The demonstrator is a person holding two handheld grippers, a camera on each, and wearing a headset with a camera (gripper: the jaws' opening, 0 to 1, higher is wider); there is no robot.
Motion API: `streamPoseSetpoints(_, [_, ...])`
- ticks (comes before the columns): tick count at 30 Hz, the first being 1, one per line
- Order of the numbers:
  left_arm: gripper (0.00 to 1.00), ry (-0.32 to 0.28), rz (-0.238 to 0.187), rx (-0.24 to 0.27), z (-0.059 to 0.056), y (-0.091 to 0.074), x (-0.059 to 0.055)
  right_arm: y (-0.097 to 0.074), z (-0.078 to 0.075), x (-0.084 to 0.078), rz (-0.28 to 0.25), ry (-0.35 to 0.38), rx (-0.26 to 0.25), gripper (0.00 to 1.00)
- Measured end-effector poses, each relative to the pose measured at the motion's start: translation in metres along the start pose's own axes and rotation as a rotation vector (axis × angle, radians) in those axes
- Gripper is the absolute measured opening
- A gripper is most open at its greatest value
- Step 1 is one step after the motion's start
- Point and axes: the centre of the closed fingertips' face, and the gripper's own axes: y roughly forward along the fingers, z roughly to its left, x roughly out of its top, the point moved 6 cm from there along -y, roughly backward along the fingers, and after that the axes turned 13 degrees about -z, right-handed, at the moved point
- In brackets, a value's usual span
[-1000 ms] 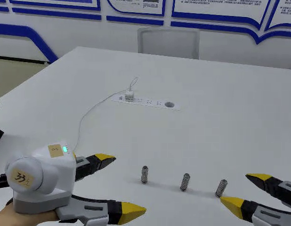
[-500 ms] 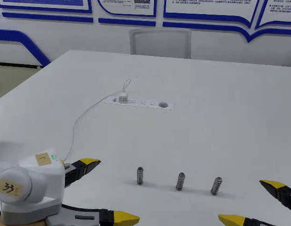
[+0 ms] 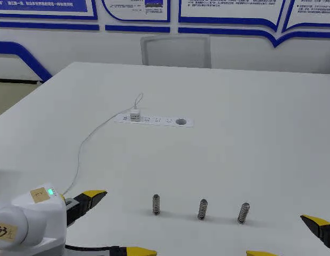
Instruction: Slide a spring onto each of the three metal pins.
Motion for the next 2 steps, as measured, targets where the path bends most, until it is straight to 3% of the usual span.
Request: streamPoseSetpoints(2, [1.0,0.026,0.0,-0.004,-0.0029,-0.0002,-0.0015,-0.0014,-0.0014,-0.001,-0.004,0.007,-0.006,0.89])
